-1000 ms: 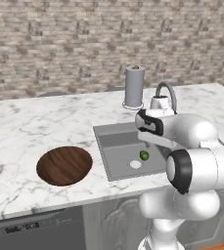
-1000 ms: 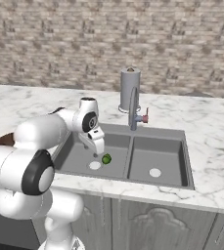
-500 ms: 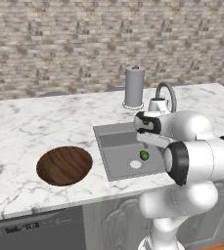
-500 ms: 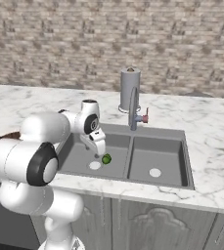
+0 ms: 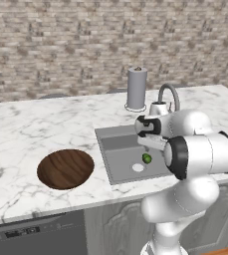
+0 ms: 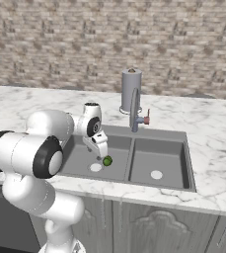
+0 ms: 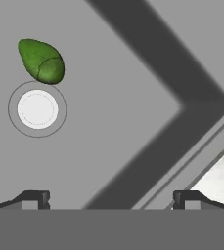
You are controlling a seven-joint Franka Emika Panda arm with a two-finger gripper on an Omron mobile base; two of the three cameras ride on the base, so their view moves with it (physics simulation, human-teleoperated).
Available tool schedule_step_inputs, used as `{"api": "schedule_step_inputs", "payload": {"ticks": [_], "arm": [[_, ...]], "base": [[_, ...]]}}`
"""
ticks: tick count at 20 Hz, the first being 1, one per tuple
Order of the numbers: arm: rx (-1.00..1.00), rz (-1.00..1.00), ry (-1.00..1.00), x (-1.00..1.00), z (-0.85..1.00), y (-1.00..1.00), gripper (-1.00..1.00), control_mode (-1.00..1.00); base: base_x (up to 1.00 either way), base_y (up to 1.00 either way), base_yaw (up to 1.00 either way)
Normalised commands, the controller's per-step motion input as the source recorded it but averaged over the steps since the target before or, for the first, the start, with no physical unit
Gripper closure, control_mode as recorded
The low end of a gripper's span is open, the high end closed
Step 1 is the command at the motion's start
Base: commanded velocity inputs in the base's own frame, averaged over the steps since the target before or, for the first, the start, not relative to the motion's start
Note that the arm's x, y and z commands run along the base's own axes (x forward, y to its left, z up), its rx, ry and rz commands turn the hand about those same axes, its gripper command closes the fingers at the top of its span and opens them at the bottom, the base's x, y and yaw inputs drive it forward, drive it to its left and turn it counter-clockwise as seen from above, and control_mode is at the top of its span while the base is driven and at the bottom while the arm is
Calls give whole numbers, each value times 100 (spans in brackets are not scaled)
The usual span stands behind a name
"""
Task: Pick the oranges from the cabinet and place them in one bowl. Pick the avocado from the sink and place it in the other bowl.
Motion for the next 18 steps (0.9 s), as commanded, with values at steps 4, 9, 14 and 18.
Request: {"api": "schedule_step_inputs", "payload": {"ticks": [4, 9, 14, 18], "arm": [[0, 1, -1, 18, -12, 0, -100, -100], [0, 2, -1, 18, -12, -1, -100, -100], [0, 3, 0, 16, -12, -3, -100, -100], [0, 3, 0, 15, -12, -5, -100, -100]], "base": [[0, 0, 0], [0, 0, 0], [0, 0, 0], [0, 0, 0]]}}
